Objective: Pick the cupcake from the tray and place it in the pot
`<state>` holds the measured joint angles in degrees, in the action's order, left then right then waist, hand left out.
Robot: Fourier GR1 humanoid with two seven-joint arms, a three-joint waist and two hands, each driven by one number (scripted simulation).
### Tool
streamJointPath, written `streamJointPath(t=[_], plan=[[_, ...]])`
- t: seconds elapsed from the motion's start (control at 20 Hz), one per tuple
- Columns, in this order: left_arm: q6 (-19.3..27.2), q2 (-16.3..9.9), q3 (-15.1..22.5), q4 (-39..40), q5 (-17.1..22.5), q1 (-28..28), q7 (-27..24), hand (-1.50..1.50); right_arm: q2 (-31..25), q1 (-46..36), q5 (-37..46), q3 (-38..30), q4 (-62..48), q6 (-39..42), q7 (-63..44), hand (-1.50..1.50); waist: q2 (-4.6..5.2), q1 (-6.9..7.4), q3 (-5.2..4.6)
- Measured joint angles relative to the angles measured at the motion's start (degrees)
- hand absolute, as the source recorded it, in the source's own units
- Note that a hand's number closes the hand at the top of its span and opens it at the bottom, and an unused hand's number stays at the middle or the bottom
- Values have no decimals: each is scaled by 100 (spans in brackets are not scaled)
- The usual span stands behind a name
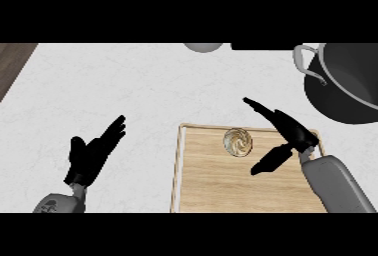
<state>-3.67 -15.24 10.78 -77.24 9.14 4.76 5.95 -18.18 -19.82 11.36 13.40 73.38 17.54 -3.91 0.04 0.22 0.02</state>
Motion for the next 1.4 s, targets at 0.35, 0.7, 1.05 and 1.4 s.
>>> streamJointPath(t=[0.35, 0.7, 1.05, 1.4], plan=[[-46, 118, -98, 8, -140, 78, 63, 0, 230, 16, -456, -392, -421, 513, 549, -150, 0, -7, 0], [-67, 259, -154, 22, -311, 78, 105, 0, 633, -107, -727, -717, -1164, 717, 909, -150, 0, 6, -1], [-108, 390, -243, -93, -466, 92, 247, 0, 946, -372, -508, -873, -2367, 716, 1717, -150, -25, 22, -20], [-229, 397, -390, -126, -480, 142, 342, 0, 942, -644, 130, -724, -3026, 415, 2780, 150, -74, 24, -58]])
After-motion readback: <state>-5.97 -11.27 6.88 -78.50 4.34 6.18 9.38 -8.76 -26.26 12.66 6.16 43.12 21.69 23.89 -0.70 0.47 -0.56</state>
